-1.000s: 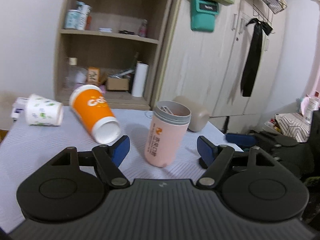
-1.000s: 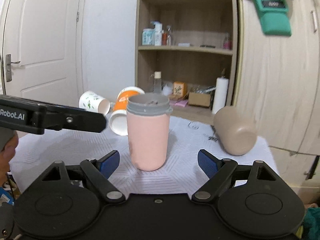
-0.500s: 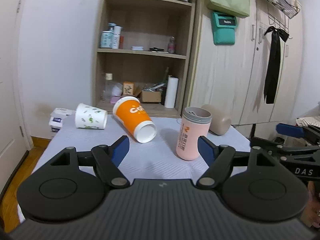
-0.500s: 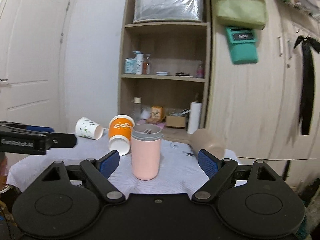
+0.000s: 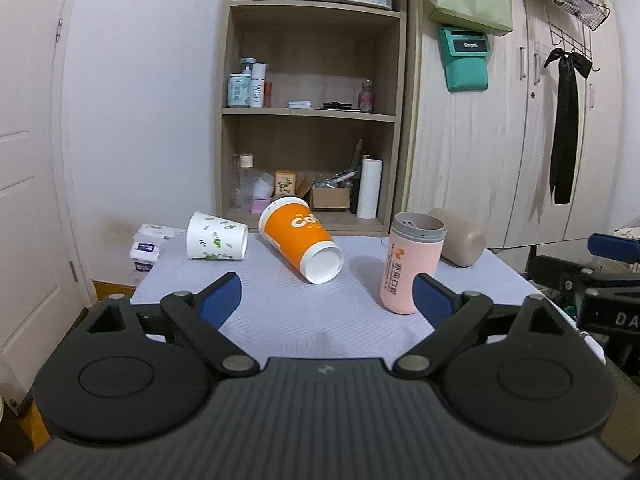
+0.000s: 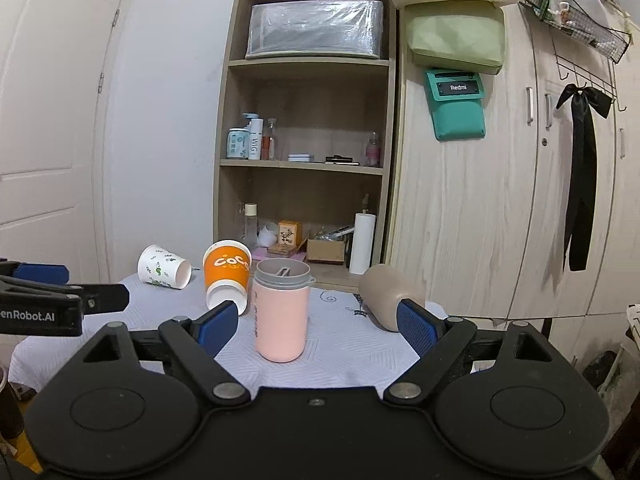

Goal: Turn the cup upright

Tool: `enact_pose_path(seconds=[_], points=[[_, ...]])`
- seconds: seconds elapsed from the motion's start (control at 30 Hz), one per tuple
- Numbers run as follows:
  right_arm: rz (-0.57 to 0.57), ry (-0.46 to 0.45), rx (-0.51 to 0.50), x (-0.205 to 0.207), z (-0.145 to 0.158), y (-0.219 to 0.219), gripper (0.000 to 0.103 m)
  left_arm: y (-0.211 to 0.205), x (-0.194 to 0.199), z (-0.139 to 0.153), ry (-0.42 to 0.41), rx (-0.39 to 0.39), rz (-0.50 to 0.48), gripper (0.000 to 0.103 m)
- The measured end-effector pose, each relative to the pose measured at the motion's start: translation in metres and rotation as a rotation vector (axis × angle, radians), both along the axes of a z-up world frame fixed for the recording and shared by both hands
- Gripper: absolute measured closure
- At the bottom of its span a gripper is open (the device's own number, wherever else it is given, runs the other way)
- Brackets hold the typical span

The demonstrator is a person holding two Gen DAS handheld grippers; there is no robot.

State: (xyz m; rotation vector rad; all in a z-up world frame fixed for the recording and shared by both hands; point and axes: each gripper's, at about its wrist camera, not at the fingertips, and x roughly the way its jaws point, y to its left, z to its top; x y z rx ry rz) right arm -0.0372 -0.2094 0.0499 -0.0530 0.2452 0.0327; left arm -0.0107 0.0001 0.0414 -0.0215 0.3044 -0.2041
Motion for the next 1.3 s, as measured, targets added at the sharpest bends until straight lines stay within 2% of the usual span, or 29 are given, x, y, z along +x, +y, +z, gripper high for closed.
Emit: enact_pose_path(seconds=[0.13,0.37,0.57,0.8,0.93,1.3], points=[[-0.022,0.010,0.027,-0.001,-0.001,-0.001,0.004,0.003,0.001,0.000,0.010,0.001,0.016,0.001],[-0.080,0.045,0.072,0.003,-0.005,-0.006,0.000,0.003,0.007,-0.003,0.047,0.023,0.054,0.000],[-0.112,0.055,0.071,0.003,-0.007,-0.006,0.000,0.006,0.012,-0.005,0.084,0.022,0.088,0.000],[-0.162,0.059,0.055,0.003,-0.009,-0.005,0.000,0.000,0.015,-0.010,0.100,0.071,0.118,0.000],[-0.159,0.065,0.051,0.003,-0.009,-0.003,0.000,-0.003,0.015,-0.011,0.099,0.109,0.139,0.000],[-0.164,0.072,0.040,0.005,-0.010,-0.002,0.000,-0.003,0.017,-0.013,0.118,0.123,0.154,0.000]])
